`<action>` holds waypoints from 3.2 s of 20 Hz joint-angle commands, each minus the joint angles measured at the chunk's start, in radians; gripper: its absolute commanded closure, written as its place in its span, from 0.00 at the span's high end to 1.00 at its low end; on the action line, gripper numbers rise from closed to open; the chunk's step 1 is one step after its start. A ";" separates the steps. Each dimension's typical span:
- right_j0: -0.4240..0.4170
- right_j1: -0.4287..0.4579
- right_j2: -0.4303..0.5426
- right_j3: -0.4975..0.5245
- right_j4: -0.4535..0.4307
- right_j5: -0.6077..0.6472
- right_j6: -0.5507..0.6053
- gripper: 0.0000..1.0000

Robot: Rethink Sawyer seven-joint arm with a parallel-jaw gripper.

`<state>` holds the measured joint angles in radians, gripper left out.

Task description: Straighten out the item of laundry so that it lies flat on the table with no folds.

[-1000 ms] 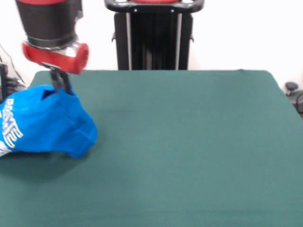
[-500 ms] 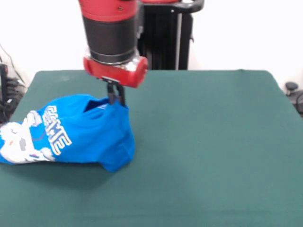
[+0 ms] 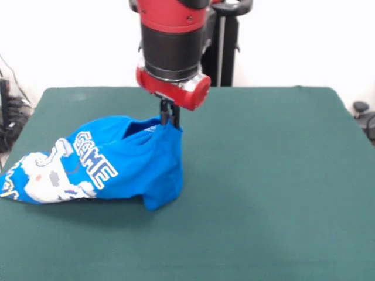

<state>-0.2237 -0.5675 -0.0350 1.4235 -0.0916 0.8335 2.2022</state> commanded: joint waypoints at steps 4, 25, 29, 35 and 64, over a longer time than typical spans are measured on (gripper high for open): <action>0.202 0.048 -0.147 0.127 0.163 -0.072 0.617 0.00; 0.439 0.139 -0.307 0.006 0.340 0.111 0.965 0.00; 0.439 0.128 -0.314 -0.008 0.347 0.116 0.913 1.00; 0.385 0.091 -0.374 -0.131 0.303 0.249 0.844 1.00; 0.298 0.323 -0.266 -0.399 0.332 0.022 0.806 1.00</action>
<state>0.0225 -0.3051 -0.4039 1.0516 0.1938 0.8392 2.8412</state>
